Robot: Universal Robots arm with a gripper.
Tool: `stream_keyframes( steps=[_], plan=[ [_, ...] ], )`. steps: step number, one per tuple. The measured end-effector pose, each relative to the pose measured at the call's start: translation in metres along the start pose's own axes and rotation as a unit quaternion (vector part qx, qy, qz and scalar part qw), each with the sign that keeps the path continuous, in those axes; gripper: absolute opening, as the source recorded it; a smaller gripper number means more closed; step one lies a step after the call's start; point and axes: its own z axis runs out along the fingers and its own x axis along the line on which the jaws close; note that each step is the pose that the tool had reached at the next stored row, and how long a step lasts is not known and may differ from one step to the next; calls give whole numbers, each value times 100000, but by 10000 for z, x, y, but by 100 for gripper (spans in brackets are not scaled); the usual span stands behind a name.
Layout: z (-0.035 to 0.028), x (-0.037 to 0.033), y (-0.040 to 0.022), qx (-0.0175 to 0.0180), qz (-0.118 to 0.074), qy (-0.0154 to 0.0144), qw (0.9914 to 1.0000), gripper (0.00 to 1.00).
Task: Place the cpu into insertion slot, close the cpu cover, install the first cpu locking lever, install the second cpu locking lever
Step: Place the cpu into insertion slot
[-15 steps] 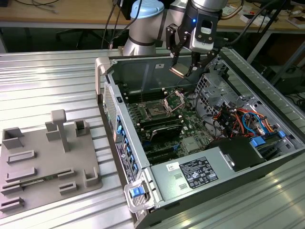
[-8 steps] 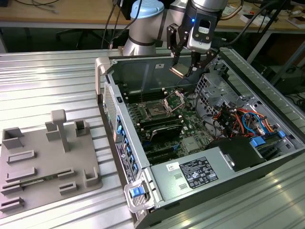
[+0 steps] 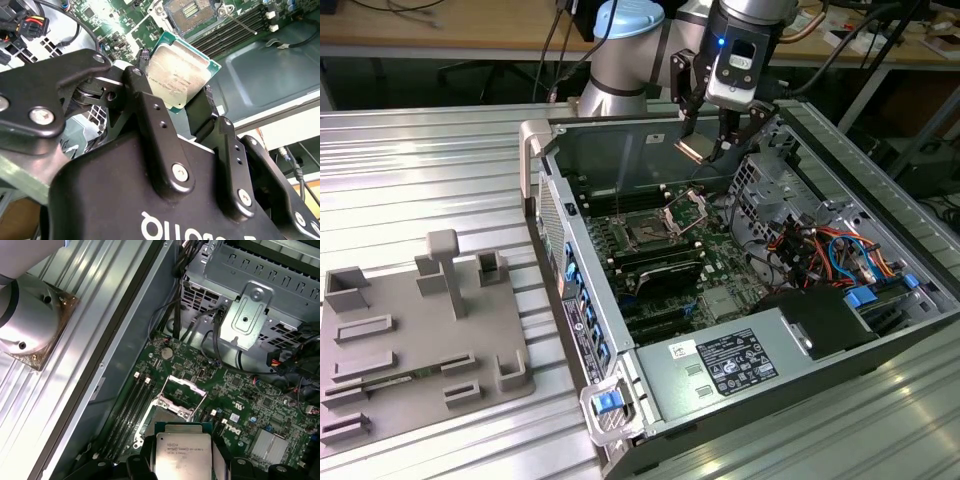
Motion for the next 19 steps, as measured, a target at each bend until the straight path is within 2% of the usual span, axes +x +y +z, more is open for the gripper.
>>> stream_keyframes(
  steps=[15,19],
  plan=[
    [-1,2,-4,-3,398,-40,99999,55],
    [-1,2,-4,-25,1484,-138,99989,55]
  ],
)
